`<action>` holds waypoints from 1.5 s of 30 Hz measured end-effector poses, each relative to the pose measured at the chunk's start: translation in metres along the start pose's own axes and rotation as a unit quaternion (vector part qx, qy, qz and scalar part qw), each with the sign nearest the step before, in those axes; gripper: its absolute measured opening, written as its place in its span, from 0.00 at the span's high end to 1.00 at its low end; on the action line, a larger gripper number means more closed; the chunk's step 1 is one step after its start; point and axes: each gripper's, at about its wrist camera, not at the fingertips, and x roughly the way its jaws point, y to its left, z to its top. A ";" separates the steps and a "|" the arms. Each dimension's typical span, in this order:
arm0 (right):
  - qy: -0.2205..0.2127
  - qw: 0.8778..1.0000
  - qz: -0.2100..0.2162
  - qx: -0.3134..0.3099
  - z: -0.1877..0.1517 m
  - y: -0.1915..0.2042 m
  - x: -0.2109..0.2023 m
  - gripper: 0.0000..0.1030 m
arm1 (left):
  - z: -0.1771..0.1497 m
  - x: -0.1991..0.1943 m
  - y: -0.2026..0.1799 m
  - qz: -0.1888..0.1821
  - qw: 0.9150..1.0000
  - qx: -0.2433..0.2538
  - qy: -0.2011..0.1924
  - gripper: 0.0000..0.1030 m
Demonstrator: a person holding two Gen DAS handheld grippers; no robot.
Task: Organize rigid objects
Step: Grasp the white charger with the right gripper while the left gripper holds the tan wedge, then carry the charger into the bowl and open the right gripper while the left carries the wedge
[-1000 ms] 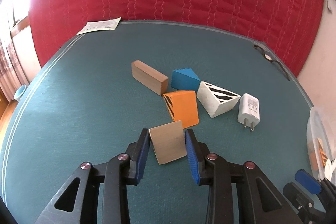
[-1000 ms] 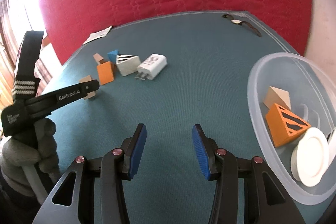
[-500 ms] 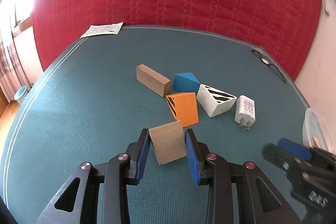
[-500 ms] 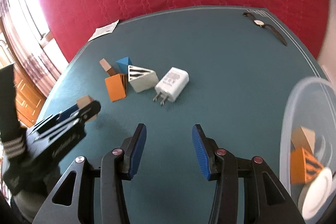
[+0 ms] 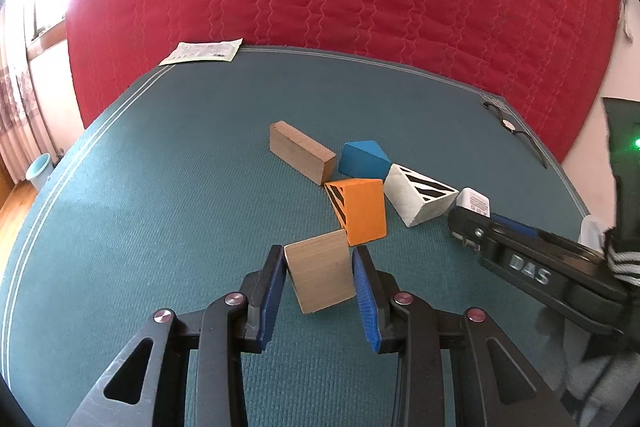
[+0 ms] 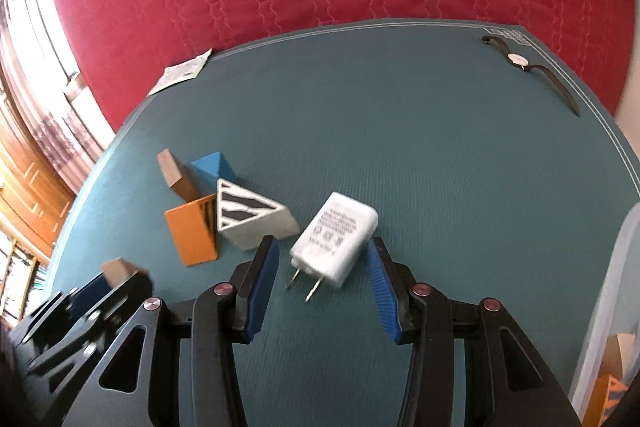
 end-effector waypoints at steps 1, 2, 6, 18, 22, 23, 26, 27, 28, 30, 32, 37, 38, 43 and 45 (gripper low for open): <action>-0.001 1.000 -0.005 -0.002 0.001 0.001 0.003 0.54 | 0.000 0.000 0.000 0.000 1.000 0.000 0.000 0.65; -0.003 1.000 -0.009 -0.005 0.003 0.002 0.006 0.54 | 0.000 0.000 0.001 -0.001 1.000 0.000 0.000 0.65; -0.012 0.999 -0.023 -0.019 0.003 0.006 0.008 0.56 | 0.000 0.000 0.001 -0.002 1.000 -0.001 0.000 0.65; -0.020 0.999 -0.018 -0.018 -0.012 -0.002 -0.006 0.65 | 0.000 -0.001 0.001 -0.001 1.000 -0.001 0.001 0.65; -0.022 1.000 -0.012 -0.012 -0.022 -0.005 -0.016 0.65 | 0.000 0.000 0.000 -0.004 1.000 0.003 0.000 0.65; -0.024 1.000 -0.011 -0.012 -0.025 -0.006 -0.019 0.65 | 0.000 0.000 -0.001 -0.004 1.000 0.004 0.000 0.65; -0.031 0.999 -0.006 -0.008 -0.031 -0.007 -0.029 0.66 | -0.001 -0.001 -0.002 -0.006 1.000 0.006 0.000 0.65; -0.033 0.999 -0.005 -0.007 -0.032 -0.007 -0.032 0.66 | 0.000 0.000 -0.002 -0.006 1.000 0.007 0.000 0.65; -0.036 0.999 -0.003 -0.005 -0.034 -0.007 -0.035 0.66 | 0.000 -0.001 -0.003 -0.007 1.000 0.008 0.000 0.65; -0.039 0.999 -0.001 -0.004 -0.037 -0.007 -0.040 0.66 | 0.000 -0.001 -0.004 -0.008 1.000 0.009 0.000 0.65; -0.037 0.999 -0.001 -0.006 -0.041 -0.007 -0.042 0.66 | -0.001 -0.002 -0.006 -0.008 1.000 0.011 -0.001 0.65; -0.023 1.000 -0.016 -0.014 -0.050 -0.007 -0.038 0.66 | -0.003 -0.004 -0.006 -0.009 1.000 0.012 -0.004 0.65; -0.023 0.999 -0.020 -0.013 -0.050 -0.008 -0.038 0.66 | -0.002 -0.005 -0.007 -0.010 1.000 0.013 -0.004 0.65; -0.019 0.999 -0.032 -0.024 -0.049 -0.004 -0.034 0.65 | -0.002 -0.005 -0.008 -0.012 1.000 0.013 -0.005 0.65; -0.017 0.999 -0.036 -0.032 -0.048 -0.001 -0.032 0.65 | -0.002 -0.006 -0.008 -0.012 1.000 0.014 -0.005 0.65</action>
